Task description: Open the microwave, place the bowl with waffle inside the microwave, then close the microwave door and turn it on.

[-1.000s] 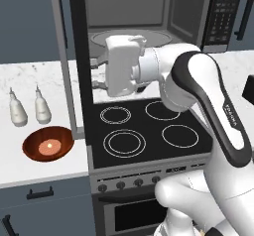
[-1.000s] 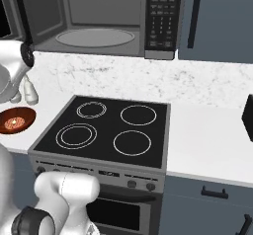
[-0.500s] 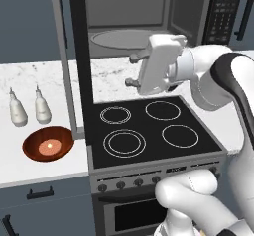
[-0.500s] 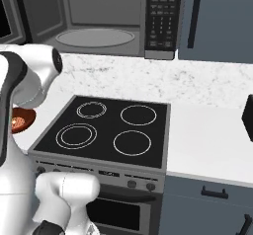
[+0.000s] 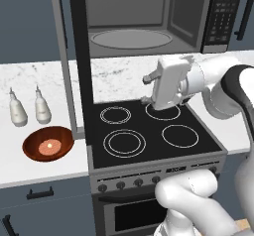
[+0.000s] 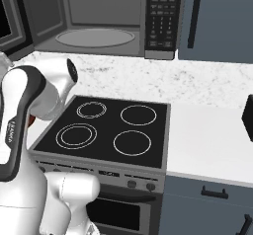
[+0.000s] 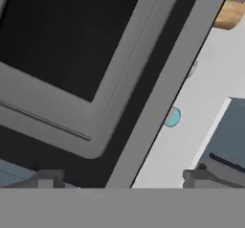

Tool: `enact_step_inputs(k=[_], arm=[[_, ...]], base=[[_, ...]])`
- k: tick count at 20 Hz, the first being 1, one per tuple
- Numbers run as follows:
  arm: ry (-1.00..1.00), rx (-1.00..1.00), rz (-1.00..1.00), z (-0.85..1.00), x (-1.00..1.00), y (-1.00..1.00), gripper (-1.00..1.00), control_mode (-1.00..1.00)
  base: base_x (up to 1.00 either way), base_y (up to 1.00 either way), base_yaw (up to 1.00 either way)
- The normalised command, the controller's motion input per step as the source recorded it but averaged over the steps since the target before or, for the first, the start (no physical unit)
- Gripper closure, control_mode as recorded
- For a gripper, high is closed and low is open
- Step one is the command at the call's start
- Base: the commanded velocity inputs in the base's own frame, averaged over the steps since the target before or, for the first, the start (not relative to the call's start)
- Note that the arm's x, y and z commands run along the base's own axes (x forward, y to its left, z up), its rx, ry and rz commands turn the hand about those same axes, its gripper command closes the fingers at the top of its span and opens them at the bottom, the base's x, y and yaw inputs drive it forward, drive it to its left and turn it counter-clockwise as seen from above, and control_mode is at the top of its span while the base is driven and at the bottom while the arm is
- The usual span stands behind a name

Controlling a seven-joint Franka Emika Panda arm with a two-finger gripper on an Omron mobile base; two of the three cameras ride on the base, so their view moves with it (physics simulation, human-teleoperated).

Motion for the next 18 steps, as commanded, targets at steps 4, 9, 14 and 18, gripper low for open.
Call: enact_step_inputs(k=[4, 9, 14, 18], arm=[[0.17, -0.11, 0.0, -0.87, 0.01, -0.1, -1.0, -1.0], [0.23, -0.11, -0.04, -0.76, 0.39, 0.01, -1.0, -1.0], [0.32, -0.15, -0.05, -0.5, 0.68, 0.25, -1.0, -1.0], [0.25, -0.13, -0.01, -0.4, 0.63, 0.24, -1.0, -1.0]], base=[[0.0, 0.0, 0.0], [0.0, 0.0, 0.0], [0.0, 0.0, 0.0], [0.0, 0.0, 0.0]])
